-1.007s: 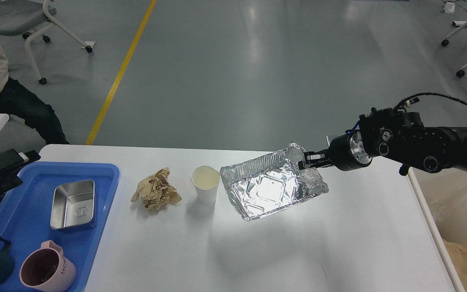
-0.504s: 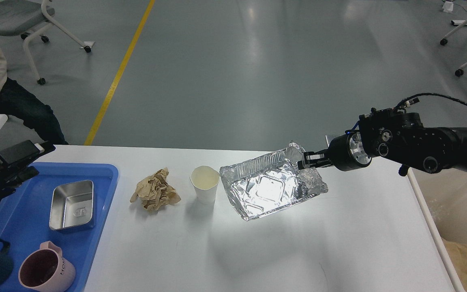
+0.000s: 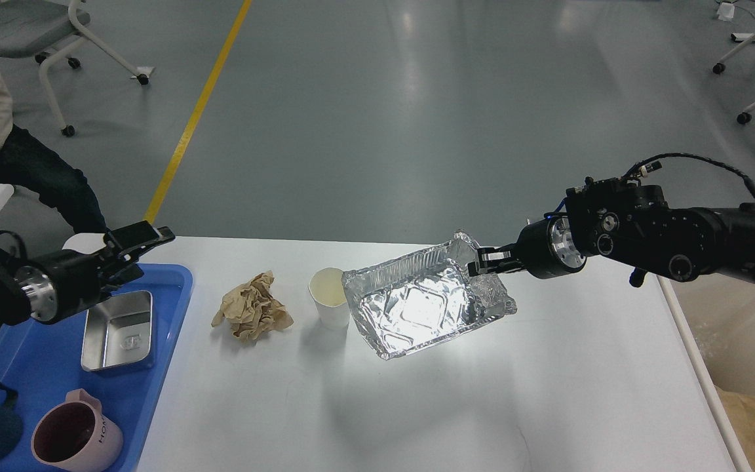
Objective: Tidy desktop
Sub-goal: 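Reach the left gripper to the white paper cup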
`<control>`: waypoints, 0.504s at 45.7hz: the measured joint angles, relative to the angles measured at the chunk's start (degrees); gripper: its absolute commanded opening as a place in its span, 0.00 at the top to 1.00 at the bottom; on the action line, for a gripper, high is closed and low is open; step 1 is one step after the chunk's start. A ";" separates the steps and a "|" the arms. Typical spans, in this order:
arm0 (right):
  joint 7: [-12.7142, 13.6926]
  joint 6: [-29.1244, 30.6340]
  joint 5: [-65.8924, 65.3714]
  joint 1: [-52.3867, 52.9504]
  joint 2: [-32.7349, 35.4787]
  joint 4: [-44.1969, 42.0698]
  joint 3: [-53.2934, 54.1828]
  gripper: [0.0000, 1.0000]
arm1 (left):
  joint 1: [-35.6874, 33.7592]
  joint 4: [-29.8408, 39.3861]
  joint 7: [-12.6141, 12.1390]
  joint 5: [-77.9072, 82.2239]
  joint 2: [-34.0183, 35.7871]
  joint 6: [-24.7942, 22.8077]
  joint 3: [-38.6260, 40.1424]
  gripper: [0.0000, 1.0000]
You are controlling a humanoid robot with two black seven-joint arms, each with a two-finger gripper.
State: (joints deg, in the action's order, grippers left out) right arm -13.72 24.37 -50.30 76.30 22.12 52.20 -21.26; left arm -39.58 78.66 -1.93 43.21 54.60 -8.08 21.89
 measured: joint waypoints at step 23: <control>-0.07 -0.11 0.06 -0.27 0.57 0.01 0.04 1.00 | -12.90 -8.57 -0.99 -0.40 -18.40 0.65 -19.14 0.04</control>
State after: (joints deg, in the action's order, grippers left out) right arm -13.79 24.25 -50.24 76.04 22.69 52.20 -21.22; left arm -52.48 70.09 -2.92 42.80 36.20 -7.43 2.75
